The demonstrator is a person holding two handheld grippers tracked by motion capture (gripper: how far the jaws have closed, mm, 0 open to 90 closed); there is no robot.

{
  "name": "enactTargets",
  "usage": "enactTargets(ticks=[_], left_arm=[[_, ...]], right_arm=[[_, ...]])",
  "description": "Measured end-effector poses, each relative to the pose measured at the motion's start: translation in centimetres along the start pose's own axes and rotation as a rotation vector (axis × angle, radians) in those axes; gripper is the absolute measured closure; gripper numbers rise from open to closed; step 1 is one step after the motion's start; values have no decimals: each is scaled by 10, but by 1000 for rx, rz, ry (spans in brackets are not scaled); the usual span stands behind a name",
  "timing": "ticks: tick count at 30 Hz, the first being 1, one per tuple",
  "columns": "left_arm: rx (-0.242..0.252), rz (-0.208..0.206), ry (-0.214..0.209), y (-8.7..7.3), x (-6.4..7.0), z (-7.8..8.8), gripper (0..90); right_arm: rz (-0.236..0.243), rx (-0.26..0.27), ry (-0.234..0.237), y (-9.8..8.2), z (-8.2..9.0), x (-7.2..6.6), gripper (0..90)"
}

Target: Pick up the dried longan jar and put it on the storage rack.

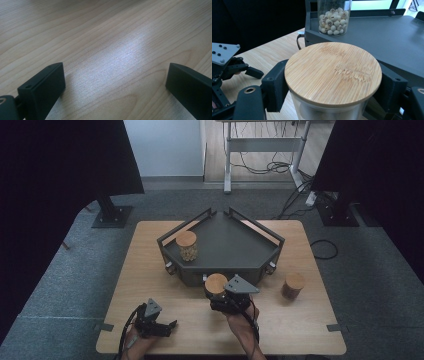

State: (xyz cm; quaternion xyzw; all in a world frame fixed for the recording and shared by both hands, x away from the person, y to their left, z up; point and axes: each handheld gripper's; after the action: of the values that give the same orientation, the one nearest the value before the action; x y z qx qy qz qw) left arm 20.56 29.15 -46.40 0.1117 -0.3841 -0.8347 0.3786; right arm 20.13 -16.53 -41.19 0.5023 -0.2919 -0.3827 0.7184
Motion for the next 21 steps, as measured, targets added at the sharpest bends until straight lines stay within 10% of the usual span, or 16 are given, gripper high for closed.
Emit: enactTargets(ticks=[21], left_arm=[[0, -2, 0, 0, 0, 0, 23]], right_arm=[[2, 9, -5, 12, -2, 4, 240]])
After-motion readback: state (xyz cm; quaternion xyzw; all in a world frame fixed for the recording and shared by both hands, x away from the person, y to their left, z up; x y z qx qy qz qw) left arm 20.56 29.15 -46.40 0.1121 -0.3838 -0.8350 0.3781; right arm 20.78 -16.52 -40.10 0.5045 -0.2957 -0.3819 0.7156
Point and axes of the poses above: each handheld gripper's, and its own axes: z roughly backward along the jaws, y roughly out of its top, x roughly to its right, and after that the axes turned 9 degrees about -y, right-handed
